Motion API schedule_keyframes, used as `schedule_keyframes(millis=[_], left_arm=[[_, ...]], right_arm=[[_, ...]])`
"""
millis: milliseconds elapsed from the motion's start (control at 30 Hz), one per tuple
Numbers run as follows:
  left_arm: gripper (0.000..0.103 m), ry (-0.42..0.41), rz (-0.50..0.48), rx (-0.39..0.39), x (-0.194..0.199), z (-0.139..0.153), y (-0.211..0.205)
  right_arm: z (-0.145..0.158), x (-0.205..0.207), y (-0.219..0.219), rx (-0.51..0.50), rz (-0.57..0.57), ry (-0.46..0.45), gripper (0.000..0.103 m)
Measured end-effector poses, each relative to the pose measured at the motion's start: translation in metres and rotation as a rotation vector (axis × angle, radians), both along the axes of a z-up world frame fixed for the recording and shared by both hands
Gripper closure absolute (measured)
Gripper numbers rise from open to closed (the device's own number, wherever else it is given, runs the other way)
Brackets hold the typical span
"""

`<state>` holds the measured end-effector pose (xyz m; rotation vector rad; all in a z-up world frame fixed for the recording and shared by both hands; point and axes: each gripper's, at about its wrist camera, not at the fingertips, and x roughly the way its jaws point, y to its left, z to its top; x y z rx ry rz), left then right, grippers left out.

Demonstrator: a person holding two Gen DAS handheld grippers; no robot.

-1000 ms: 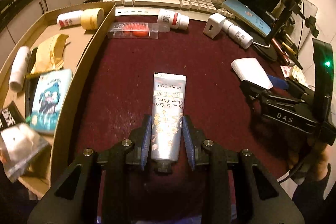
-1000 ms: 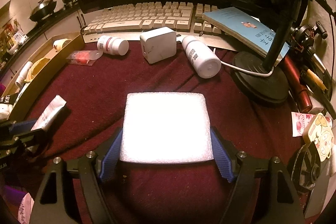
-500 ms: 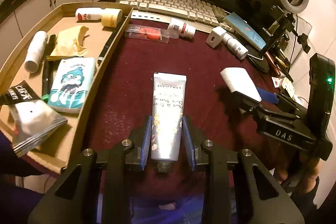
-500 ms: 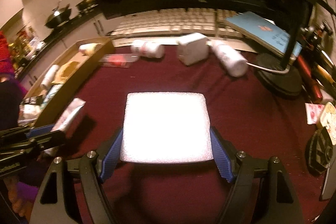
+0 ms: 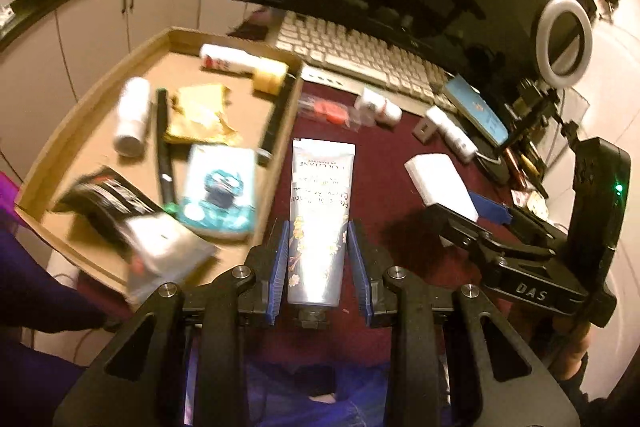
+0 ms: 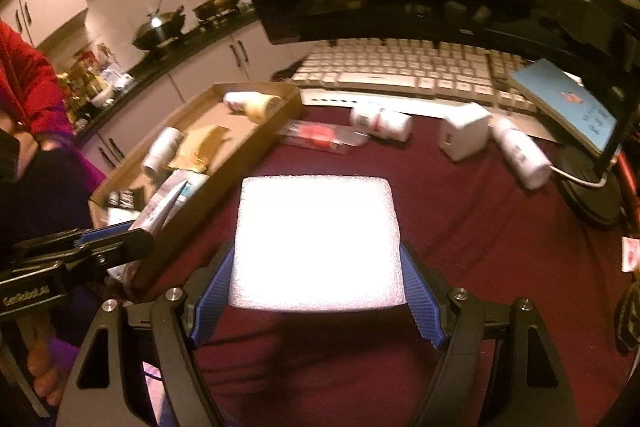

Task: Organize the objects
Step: 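Carry the hand-cream tube with the left gripper while the right carries the foam pad to the tray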

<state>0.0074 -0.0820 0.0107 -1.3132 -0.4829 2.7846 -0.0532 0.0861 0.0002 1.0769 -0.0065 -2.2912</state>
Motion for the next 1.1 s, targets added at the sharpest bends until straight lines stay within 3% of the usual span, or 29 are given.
schedule_keyframes(millis=[367,733,1100], left_arm=[[0.074,0.048,0.112,-0.023,-0.015,0.022,-0.061],[0.074,0.026,0.106,-0.038,-0.062,0.02,-0.092],[0.074,-0.046,0.13,0.011,-0.126,0.007,-0.13]], right_arm=[[0.012,-0.015,-0.063,0.003,0.082,0.026,0.025],[0.01,-0.053,-0.127,0.144,0.083,0.059,0.025],[-0.01,-0.069,-0.184,0.307,0.089,0.057,0.025]])
